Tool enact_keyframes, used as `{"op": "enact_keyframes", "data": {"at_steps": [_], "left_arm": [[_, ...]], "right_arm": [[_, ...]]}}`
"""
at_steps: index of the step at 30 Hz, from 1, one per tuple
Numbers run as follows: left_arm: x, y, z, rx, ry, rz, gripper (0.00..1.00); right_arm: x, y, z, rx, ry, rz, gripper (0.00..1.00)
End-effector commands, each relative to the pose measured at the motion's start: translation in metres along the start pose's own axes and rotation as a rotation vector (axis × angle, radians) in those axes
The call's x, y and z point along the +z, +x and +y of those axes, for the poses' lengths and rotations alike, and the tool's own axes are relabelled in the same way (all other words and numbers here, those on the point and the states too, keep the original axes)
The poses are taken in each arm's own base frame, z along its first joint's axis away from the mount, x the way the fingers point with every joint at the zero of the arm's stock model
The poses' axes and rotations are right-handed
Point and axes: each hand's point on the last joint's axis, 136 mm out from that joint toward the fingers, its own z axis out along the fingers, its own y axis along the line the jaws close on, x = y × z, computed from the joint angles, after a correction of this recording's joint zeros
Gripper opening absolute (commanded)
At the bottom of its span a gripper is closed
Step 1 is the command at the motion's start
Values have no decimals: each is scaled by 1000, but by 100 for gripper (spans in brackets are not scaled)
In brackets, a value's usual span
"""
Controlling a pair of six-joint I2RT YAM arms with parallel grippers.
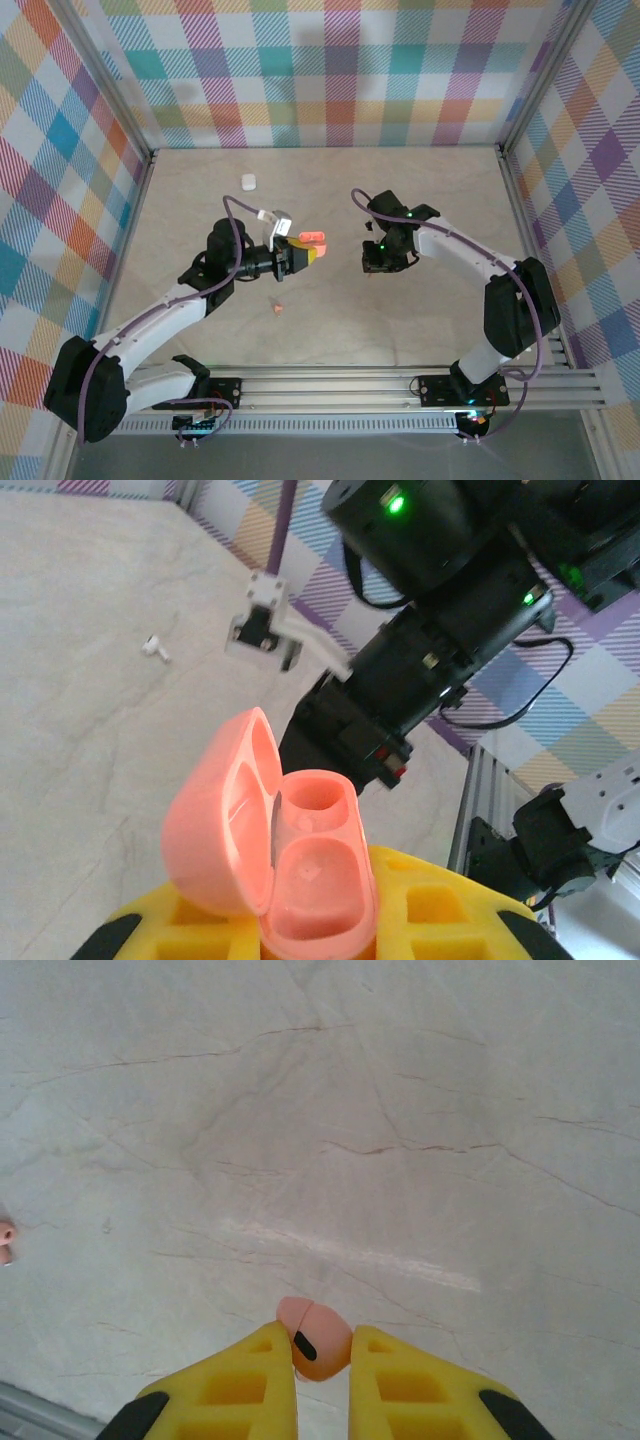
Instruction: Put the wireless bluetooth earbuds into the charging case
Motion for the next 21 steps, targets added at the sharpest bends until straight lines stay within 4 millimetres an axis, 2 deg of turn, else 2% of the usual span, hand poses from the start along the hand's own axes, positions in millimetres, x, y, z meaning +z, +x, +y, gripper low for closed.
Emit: {"op": "enact_keyframes", "data": {"at_steps": [1, 5, 10, 14, 18, 21], "left_arm": [[-7, 3, 2, 0, -33, -30, 0], [-8, 15, 6, -21, -48, -18, 0], [-6, 25, 7, -30, -57, -20, 0], [3, 26, 2, -45, -39, -23, 0], [20, 31, -5, -40, 0, 6, 0], [34, 26, -14, -25, 46, 6, 0]], "right_arm": [[-3, 4, 10, 7, -71, -11, 16], [-2, 8, 12, 18, -98, -6, 16], [-14, 7, 18, 16, -134, -56, 14], [-39, 1, 20, 11, -149, -160, 14], [-67, -2, 23, 4, -169, -258, 13], [-86, 0, 26, 0, -192, -312, 13]]}}
